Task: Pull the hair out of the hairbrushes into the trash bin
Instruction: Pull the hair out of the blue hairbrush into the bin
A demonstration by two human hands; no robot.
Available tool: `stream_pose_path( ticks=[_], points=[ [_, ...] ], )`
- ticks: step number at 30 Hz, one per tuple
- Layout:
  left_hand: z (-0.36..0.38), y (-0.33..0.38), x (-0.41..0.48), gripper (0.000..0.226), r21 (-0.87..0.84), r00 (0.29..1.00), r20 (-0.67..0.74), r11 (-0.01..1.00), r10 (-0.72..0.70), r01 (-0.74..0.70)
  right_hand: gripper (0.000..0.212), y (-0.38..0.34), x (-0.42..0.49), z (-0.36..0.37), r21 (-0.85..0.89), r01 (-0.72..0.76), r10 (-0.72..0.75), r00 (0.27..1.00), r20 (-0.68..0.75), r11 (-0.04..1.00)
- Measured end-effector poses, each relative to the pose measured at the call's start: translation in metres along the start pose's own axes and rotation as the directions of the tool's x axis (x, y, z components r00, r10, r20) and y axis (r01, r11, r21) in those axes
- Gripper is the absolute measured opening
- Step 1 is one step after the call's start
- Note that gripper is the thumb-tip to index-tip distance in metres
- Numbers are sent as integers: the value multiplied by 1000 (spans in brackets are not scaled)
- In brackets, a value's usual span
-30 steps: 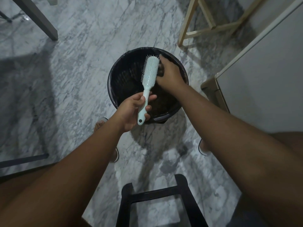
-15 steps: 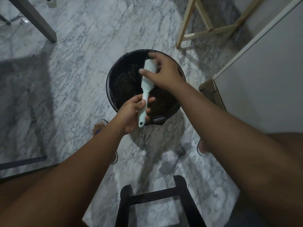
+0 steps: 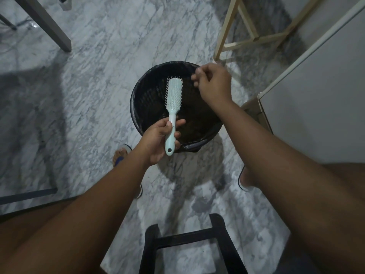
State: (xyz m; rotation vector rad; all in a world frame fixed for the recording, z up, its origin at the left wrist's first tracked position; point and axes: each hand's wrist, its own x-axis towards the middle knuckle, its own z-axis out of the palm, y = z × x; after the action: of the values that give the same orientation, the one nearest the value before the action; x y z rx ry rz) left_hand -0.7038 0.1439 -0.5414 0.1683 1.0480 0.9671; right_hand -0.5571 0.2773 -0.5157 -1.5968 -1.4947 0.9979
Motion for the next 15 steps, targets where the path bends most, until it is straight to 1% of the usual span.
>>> stream_pose_path(
  ticks=[3, 5, 7, 10, 11, 13, 15],
  points=[
    [1, 2, 0, 34, 3, 1000, -2, 1000, 4, -4, 17, 13, -19, 4, -147, -41, 74, 971, 225, 988],
    [2, 1, 1, 34, 12, 1000, 2, 1000, -5, 5, 28, 12, -28, 6, -167, -50, 97, 953, 285, 985],
    [3, 0, 2, 36, 24, 1000, 6, 1000, -6, 6, 34, 5, -31, 5, -217, 1, 58, 963, 265, 976],
    [5, -2, 2, 32, 57, 1000, -3, 998, -4, 4, 23, 1, -32, 7, -318, 85, -3, 968, 250, 944],
    [6, -3, 2, 30, 57, 1000, 1, 998, -6, 6, 23, 1, -31, 8, -338, 96, -10, 969, 248, 936],
    [7, -4, 2, 27, 33, 1000, 12, 999, -8, 7, 24, 2, -30, 8, -313, 73, -1, 975, 224, 947],
    [5, -4, 2, 24, 7, 1000, 12, 1000, -1, 1, 26, 0, -26, 4, -228, 44, -8, 988, 155, 973]
  ],
)
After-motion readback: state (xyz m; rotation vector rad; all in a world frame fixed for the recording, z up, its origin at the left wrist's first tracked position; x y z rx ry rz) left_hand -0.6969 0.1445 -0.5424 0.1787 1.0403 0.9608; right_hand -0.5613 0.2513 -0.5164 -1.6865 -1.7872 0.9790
